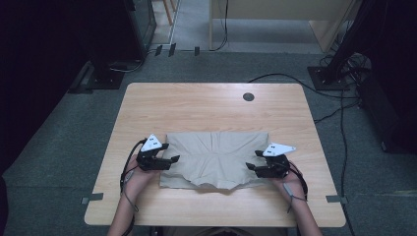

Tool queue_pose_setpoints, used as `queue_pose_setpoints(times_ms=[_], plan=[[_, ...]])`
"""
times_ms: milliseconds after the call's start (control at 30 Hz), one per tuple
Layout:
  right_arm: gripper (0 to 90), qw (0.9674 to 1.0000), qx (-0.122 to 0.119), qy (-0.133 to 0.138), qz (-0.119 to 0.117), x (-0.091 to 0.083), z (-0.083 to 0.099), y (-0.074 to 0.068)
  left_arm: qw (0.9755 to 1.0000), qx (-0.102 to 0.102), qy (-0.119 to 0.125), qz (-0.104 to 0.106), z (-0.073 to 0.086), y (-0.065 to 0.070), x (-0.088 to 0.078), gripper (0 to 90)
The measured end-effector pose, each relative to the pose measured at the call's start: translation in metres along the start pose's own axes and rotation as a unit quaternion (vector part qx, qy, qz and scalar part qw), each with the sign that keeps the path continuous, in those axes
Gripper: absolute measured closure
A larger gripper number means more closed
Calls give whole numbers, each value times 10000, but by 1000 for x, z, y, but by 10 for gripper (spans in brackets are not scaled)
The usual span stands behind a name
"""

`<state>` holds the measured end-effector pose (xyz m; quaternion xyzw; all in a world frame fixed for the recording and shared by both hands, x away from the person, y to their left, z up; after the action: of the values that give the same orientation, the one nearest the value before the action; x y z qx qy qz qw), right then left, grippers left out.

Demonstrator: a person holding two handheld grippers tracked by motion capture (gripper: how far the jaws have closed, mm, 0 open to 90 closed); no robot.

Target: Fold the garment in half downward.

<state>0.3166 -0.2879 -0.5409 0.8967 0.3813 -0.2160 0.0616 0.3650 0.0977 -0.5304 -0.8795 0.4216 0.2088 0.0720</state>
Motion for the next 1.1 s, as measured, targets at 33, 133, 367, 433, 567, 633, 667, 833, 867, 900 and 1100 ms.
queue_pose_setpoints(times_ms=[33,133,367,433,567,633,667,833,867,900,1100], plan=[[352,9999,34,-48,111,0,2,1,10000,16,0,44,-1,-2,1,293],[352,9998,3,-54,166,-1,2,2,10000,-9,-55,47,-2,-9,4,292],[339,9997,4,-38,249,-2,2,0,9999,-93,-19,-53,-3,-21,8,292],[337,9996,7,-61,281,-1,3,-1,9999,-127,-7,-55,-4,-24,8,293],[337,9994,-13,-92,322,-1,5,-3,9998,-117,-24,-129,-5,-30,11,292],[337,9993,3,-105,350,-1,6,-3,9999,-122,-44,-100,-7,-33,14,292],[337,9993,3,-105,350,-1,6,-3,9999,-122,-44,-100,-7,-33,14,293],[336,9992,76,-92,383,-2,7,-4,9998,-70,-128,-145,-8,-41,18,293],[337,9991,60,-115,394,-3,7,-4,9997,-174,-101,-102,-9,-43,19,293],[337,9991,60,-115,394,-3,7,-4,9997,-174,-101,-102,-9,-43,19,293],[336,9991,49,-132,409,-2,8,-6,9996,-269,-70,-60,-11,-50,21,293]])
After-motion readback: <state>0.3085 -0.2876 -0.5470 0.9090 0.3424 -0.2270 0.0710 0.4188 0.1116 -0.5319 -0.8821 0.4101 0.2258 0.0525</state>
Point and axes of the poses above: each handheld gripper's, and its own axes: x roughly forward along the jaws, z roughly out of its underside, y roughly to its right, the point moved 4 cm from there along x, roughly forward along the jaws, and after that the axes turned 11 degrees about y, right-handed, at the moved point
